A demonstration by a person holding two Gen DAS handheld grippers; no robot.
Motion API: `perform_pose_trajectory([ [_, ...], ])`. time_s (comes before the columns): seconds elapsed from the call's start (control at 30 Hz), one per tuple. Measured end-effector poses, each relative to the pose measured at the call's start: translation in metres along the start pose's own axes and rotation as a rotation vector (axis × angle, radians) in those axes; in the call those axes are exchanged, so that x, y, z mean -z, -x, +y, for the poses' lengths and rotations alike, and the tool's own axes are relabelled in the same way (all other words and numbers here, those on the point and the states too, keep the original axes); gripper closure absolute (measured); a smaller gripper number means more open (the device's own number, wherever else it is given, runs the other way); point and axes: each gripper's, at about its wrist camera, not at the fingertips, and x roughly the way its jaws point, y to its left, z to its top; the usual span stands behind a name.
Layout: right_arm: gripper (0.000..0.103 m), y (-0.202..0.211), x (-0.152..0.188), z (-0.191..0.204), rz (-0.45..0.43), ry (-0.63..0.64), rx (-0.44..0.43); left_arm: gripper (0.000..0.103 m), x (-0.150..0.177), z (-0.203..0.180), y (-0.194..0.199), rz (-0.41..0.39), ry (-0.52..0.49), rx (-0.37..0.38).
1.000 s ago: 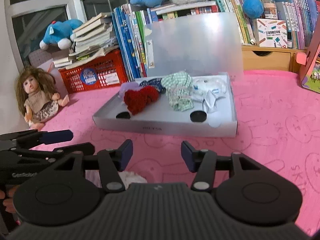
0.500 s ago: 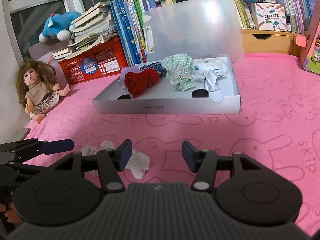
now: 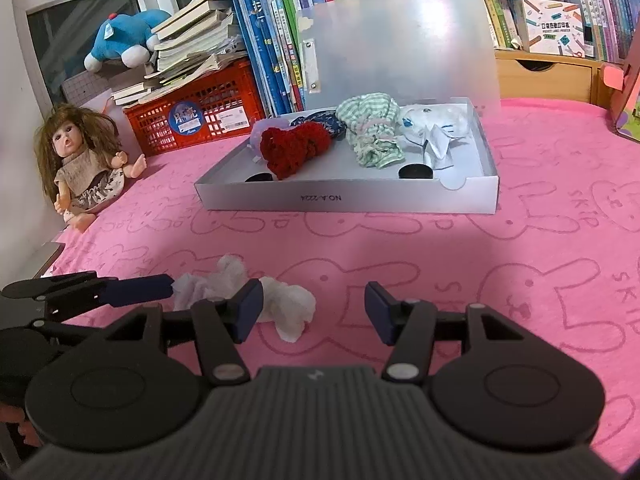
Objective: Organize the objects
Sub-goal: 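Move the left tool to the white crumpled paper while the right tool reaches the white tissue, then grasp the white crumpled paper with the left tool while the right tool grasps the white tissue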
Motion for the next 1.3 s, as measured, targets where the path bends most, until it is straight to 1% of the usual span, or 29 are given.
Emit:
perform_pose_trajectory([
  [0.03, 0.032, 0.0, 0.0, 0.0, 0.0, 0.001, -0.002, 0.041, 0.0, 0.0, 0.0, -0.001, 0.001, 0.0],
  [0.07, 0.032, 0.0, 0.0, 0.001, 0.0, 0.002, -0.004, 0.047, 0.0, 0.001, 0.0, -0.001, 0.0, 0.0],
  [0.1, 0.032, -0.001, 0.0, 0.001, 0.0, 0.002, -0.005, 0.047, 0.0, 0.001, 0.0, 0.002, -0.001, -0.004],
  [0.27, 0.032, -0.003, 0.0, 0.004, 0.005, 0.003, -0.011, 0.047, 0.001, 0.005, 0.001, 0.002, 0.008, -0.02],
  [0.43, 0.032, -0.007, 0.0, 0.011, 0.018, 0.02, -0.021, 0.047, 0.002, 0.006, 0.006, -0.006, -0.012, -0.034],
  [0.63, 0.032, -0.015, 0.0, 0.021, 0.033, 0.054, 0.007, 0.046, 0.002, 0.006, 0.009, -0.009, -0.018, -0.037],
  [0.67, 0.034, -0.015, 0.0, 0.022, 0.035, 0.055, 0.013, 0.045, 0.003, 0.007, 0.009, -0.008, -0.016, -0.037],
  [0.7, 0.044, -0.016, 0.0, 0.022, 0.039, 0.056, 0.019, 0.044, 0.003, 0.007, 0.009, -0.007, -0.014, -0.037],
  [0.73, 0.048, -0.015, -0.001, 0.022, 0.038, 0.054, 0.014, 0.042, 0.003, 0.007, 0.009, -0.007, -0.012, -0.037],
  [0.77, 0.052, -0.014, -0.001, 0.022, 0.036, 0.049, 0.008, 0.041, 0.003, 0.007, 0.01, -0.008, -0.01, -0.037],
  [0.8, 0.054, -0.013, -0.001, 0.023, 0.033, 0.048, 0.01, 0.04, 0.003, 0.007, 0.01, -0.01, -0.01, -0.035],
  [0.87, 0.055, -0.009, -0.001, 0.024, 0.021, 0.067, 0.031, 0.038, 0.003, 0.006, 0.012, -0.015, -0.009, -0.029],
  [0.93, 0.056, -0.006, 0.0, 0.025, 0.01, 0.086, 0.052, 0.037, 0.003, 0.005, 0.012, -0.02, -0.012, -0.021],
  [1.1, 0.056, 0.001, 0.0, 0.023, 0.0, 0.11, 0.072, 0.037, 0.005, -0.005, 0.007, -0.014, -0.05, -0.011],
  [1.3, 0.055, 0.001, 0.003, 0.02, 0.011, 0.11, 0.087, 0.037, 0.005, -0.011, -0.004, 0.002, -0.059, -0.018],
])
